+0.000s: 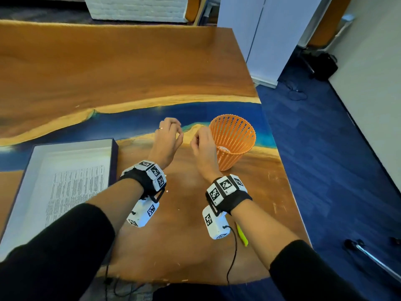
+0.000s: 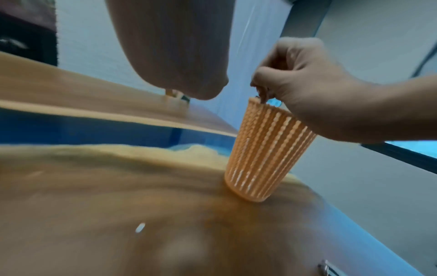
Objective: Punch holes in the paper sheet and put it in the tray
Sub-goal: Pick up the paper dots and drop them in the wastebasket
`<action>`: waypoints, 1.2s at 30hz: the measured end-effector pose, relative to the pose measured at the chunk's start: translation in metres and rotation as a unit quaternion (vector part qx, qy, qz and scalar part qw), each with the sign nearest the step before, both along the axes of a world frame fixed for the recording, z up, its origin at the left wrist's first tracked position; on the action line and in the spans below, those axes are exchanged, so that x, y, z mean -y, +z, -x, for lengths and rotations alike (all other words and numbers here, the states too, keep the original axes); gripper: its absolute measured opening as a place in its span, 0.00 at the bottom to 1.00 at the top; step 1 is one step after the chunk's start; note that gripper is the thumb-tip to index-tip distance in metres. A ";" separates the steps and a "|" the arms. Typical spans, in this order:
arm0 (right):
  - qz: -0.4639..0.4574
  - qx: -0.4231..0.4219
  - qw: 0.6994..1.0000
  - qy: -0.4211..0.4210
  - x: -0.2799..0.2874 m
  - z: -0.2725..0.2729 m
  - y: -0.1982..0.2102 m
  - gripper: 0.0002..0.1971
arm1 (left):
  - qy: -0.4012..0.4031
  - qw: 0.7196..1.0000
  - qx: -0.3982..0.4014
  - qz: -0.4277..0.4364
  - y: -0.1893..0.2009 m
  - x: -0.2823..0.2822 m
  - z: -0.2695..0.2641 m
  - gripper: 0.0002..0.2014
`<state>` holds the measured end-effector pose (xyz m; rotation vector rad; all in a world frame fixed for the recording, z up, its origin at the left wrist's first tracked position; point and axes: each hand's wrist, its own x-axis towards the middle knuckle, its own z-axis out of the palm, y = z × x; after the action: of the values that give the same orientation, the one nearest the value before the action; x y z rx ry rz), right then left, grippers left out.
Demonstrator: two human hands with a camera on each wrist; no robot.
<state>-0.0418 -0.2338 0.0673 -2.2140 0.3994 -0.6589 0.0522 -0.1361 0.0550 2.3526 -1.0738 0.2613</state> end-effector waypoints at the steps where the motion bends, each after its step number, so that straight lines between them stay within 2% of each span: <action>1: 0.002 0.022 0.999 -0.024 0.012 -0.001 0.008 0.06 | -0.013 1.000 -0.006 0.014 0.008 0.014 0.000 0.07; 4: 0.020 0.018 0.995 -0.097 0.052 0.004 0.021 0.06 | -0.076 0.996 -0.032 0.029 0.024 0.055 0.011 0.07; 8: 0.013 -0.163 0.977 -0.135 0.097 0.010 0.008 0.04 | -0.129 0.988 -0.081 -0.026 0.027 0.092 0.027 0.08; 11: -0.011 -0.210 0.970 -0.123 0.115 0.011 0.001 0.12 | -0.127 0.985 -0.104 -0.055 0.023 0.101 0.029 0.06; 13: -0.010 -0.220 0.969 -0.112 0.119 0.014 0.002 0.14 | -0.130 0.982 -0.117 -0.065 0.020 0.100 0.029 0.05; 17: -0.015 -0.226 0.970 -0.092 0.118 0.018 0.006 0.11 | -0.121 0.983 -0.123 -0.068 0.020 0.096 0.028 0.02; 23: -0.023 -0.218 0.972 -0.091 0.112 0.023 0.016 0.07 | -0.106 0.986 -0.115 -0.056 0.021 0.094 0.028 0.08; 26: -0.023 -0.207 0.973 -0.099 0.113 0.025 0.014 0.05 | -0.093 0.988 -0.118 -0.037 0.025 0.094 0.028 0.06; 31: -0.011 -0.193 0.976 -0.098 0.114 0.026 0.012 0.16 | -0.089 0.989 -0.117 -0.024 0.026 0.090 0.028 0.05; 36: 0.006 -0.185 0.978 -0.096 0.114 0.028 0.009 0.15 | -0.083 0.989 -0.118 -0.014 0.022 0.079 0.026 0.07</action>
<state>-0.0698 -0.3479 0.0764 -2.3289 0.8073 -0.3440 0.0260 -0.2152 0.0773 2.2343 -1.1543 -0.0924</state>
